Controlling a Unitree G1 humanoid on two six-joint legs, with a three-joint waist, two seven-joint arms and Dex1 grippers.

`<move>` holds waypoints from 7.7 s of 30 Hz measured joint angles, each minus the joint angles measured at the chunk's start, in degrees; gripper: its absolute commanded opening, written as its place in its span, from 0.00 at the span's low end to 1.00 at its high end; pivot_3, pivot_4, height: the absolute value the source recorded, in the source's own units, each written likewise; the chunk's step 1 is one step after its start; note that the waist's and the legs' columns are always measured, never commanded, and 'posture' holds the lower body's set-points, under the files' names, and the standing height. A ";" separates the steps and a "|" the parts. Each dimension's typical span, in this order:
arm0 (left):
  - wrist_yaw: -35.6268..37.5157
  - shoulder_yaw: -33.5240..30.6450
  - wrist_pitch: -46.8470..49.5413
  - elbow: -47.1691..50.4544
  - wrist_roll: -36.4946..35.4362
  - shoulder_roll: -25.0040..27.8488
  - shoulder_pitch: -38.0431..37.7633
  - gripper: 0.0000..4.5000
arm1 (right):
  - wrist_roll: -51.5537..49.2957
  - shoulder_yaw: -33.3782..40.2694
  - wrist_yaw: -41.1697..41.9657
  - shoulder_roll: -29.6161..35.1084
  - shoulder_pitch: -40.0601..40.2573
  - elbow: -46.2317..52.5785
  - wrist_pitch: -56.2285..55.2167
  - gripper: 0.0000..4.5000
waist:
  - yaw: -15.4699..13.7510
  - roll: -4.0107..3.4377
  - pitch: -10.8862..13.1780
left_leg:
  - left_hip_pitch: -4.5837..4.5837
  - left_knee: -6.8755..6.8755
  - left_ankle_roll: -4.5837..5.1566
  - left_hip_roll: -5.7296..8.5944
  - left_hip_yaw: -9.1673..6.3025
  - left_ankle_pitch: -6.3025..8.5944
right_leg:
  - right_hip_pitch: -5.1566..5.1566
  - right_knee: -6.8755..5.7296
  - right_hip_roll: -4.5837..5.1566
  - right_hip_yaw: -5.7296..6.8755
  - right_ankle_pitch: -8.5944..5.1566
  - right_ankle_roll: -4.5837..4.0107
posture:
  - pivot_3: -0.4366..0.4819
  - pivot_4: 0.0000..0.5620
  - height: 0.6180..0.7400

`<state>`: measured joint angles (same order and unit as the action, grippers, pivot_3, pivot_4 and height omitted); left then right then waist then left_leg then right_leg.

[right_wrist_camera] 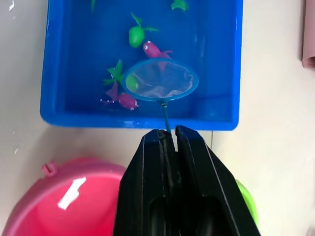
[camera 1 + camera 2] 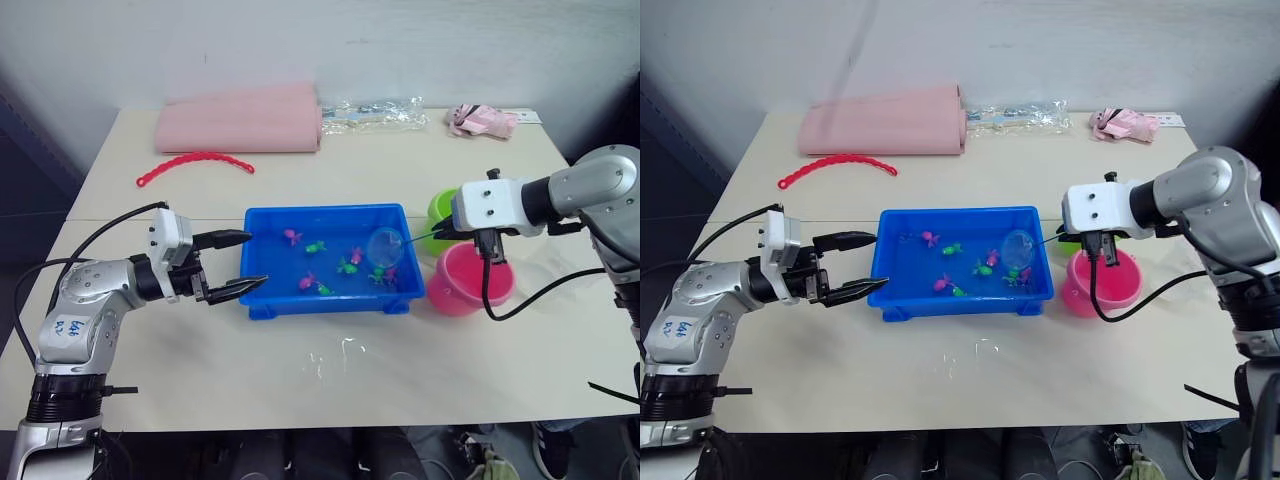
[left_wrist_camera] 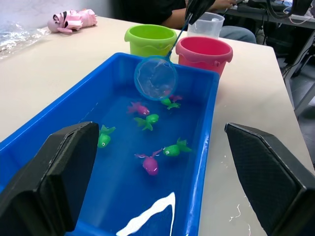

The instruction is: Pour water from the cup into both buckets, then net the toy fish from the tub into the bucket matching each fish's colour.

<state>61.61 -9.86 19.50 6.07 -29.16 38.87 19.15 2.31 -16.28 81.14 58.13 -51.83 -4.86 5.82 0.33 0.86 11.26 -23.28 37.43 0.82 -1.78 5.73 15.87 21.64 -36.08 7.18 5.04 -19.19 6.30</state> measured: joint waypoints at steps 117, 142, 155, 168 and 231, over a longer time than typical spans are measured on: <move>4.03 8.16 -3.09 -6.71 3.61 -2.75 4.70 0.99 | -4.53 -9.07 8.19 -2.08 -4.48 -0.60 28.01 0.00 | -0.04 -0.03 0.02 | -0.06 0.53 0.17 0.05 -0.03 0.18 | -0.04 -0.48 0.16 0.01 0.00 0.00 | 0.48 0.27 1.00; 2.52 6.69 -3.28 -6.45 3.60 -2.51 3.65 0.99 | -13.48 2.13 4.51 -6.90 6.06 -10.19 29.24 0.00 | -0.09 -0.03 0.02 | -0.05 0.52 0.18 0.03 0.02 0.22 | -0.04 -0.46 0.11 0.01 0.00 0.00 | 0.48 0.27 1.00; 2.36 6.40 -3.29 -6.22 3.60 -2.31 3.08 0.99 | -19.42 9.40 4.23 -7.09 11.50 -10.24 28.06 0.00 | -0.12 -0.03 0.02 | -0.05 0.52 0.18 0.03 0.03 0.22 | -0.04 -0.46 0.11 -0.01 0.00 0.00 | 0.48 0.27 1.00; 2.30 5.34 -3.99 -6.30 2.47 -2.35 3.37 0.99 | -25.31 23.54 -1.27 -8.77 24.40 -1.74 17.18 0.00 | -0.30 -0.02 0.02 | -0.03 0.52 0.18 0.03 0.01 0.22 | -0.08 -0.44 0.10 0.01 0.00 0.01 | 0.48 0.27 1.00; 1.73 9.26 -0.85 -9.03 1.60 -11.01 11.65 0.99 | -19.36 47.76 -43.45 -6.42 70.42 12.51 -36.79 0.00 | 0.40 -0.14 0.00 | 0.27 0.52 0.22 -0.04 0.21 0.15 | -0.25 -0.26 0.21 -0.54 0.13 0.25 | 0.48 0.27 1.00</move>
<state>63.34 -0.60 18.64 -2.96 -27.56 27.86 30.80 -17.05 31.48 37.68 51.71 18.59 7.65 -30.97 0.72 0.72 11.26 -23.01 37.95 1.04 -1.82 5.94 16.02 21.39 -36.34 7.39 4.50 -19.06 6.55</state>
